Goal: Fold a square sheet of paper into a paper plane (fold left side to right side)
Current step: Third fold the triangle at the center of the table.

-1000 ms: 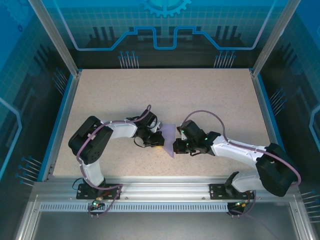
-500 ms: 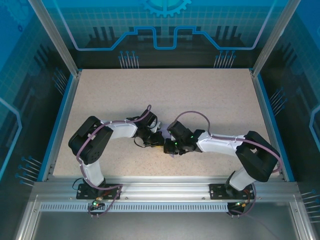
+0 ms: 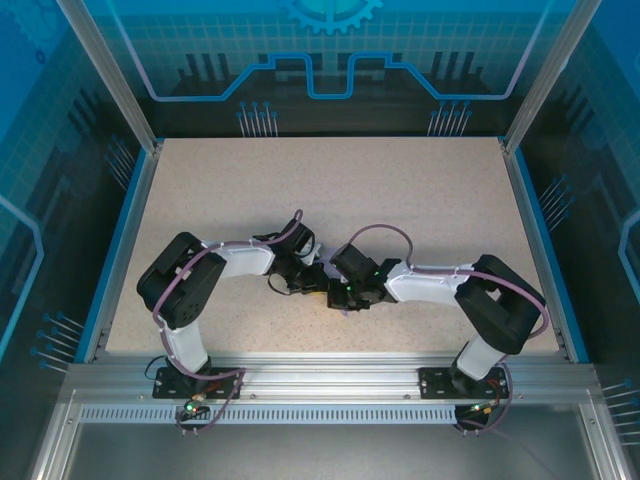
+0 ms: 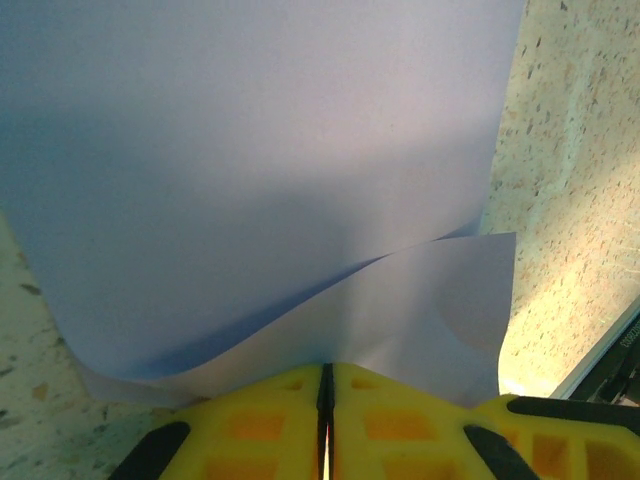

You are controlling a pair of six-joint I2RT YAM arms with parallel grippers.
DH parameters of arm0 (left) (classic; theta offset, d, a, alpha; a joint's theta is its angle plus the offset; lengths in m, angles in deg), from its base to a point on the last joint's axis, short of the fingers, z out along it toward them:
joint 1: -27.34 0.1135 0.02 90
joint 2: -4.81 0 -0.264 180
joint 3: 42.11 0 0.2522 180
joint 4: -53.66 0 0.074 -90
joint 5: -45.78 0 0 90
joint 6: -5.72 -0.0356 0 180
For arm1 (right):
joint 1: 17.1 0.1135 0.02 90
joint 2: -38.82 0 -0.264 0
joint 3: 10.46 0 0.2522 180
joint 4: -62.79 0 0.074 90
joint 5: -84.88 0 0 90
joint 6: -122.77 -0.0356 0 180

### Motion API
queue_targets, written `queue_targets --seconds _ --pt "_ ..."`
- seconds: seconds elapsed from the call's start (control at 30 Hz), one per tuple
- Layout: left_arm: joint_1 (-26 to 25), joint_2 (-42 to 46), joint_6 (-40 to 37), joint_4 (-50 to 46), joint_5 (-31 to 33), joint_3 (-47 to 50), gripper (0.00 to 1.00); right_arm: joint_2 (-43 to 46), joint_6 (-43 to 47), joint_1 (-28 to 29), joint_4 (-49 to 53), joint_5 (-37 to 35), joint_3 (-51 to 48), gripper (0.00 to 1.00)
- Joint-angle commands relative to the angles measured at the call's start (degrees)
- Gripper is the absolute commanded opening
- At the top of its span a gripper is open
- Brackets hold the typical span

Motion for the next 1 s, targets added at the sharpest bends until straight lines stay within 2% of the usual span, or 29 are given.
queue_targets --seconds 0.0,0.97 --pt "-1.13 -2.16 -0.49 -3.61 3.4 1.2 0.12 -1.19 -0.94 0.65 1.49 -1.0 1.49 0.0" --pt "-1.18 -2.67 -0.99 -4.35 3.77 0.76 0.12 0.27 -3.9 1.26 3.93 -2.36 -1.19 0.0"
